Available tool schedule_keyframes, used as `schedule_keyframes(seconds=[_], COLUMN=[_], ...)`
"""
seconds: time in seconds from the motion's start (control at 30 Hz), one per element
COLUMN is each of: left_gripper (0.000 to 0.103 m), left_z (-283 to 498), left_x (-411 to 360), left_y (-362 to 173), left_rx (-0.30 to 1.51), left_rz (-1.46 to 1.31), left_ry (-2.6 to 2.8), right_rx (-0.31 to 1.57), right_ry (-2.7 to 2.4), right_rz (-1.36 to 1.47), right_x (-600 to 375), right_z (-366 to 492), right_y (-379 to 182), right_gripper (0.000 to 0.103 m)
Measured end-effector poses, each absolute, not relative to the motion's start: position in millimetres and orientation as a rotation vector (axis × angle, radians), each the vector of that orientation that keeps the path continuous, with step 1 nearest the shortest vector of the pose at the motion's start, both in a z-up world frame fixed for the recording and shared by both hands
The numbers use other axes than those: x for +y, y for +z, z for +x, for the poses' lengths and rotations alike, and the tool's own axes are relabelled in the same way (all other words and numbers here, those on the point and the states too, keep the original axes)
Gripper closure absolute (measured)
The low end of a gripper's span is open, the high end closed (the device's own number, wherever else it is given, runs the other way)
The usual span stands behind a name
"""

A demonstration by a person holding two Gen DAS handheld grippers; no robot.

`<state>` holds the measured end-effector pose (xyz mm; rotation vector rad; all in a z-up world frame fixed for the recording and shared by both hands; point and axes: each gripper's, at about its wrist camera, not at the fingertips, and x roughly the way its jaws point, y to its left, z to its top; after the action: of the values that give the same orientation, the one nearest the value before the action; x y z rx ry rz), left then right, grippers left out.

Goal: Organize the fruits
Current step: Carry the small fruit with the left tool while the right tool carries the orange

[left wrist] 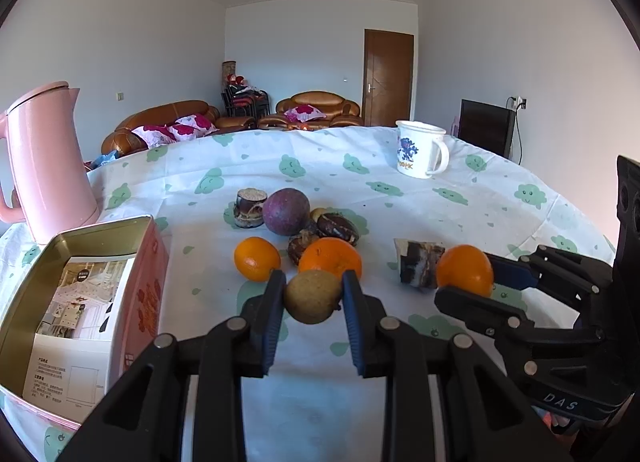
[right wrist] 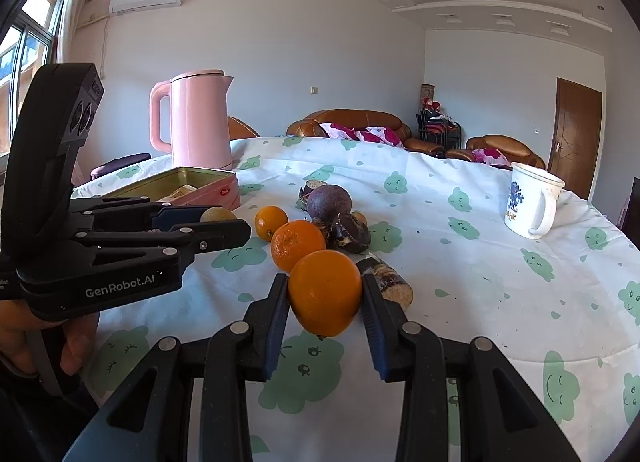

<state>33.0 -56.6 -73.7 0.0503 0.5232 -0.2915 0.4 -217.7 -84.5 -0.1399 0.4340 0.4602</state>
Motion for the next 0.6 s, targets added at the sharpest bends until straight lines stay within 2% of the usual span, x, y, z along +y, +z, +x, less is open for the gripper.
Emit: schedule_keyframes(seconds=[0.6], left_gripper=[0.073], left_z=[23.3], left_x=[-58.1], left_y=[-70.4], left_rx=[0.471], left_rz=[0.063], left_ry=[-0.268], right_rx=[0.367], right_ry=[0.485], right_rz=[-0.128], right_x=[-221.4], right_z=[-8.8], right_y=[-81.4], right_gripper=[0.066])
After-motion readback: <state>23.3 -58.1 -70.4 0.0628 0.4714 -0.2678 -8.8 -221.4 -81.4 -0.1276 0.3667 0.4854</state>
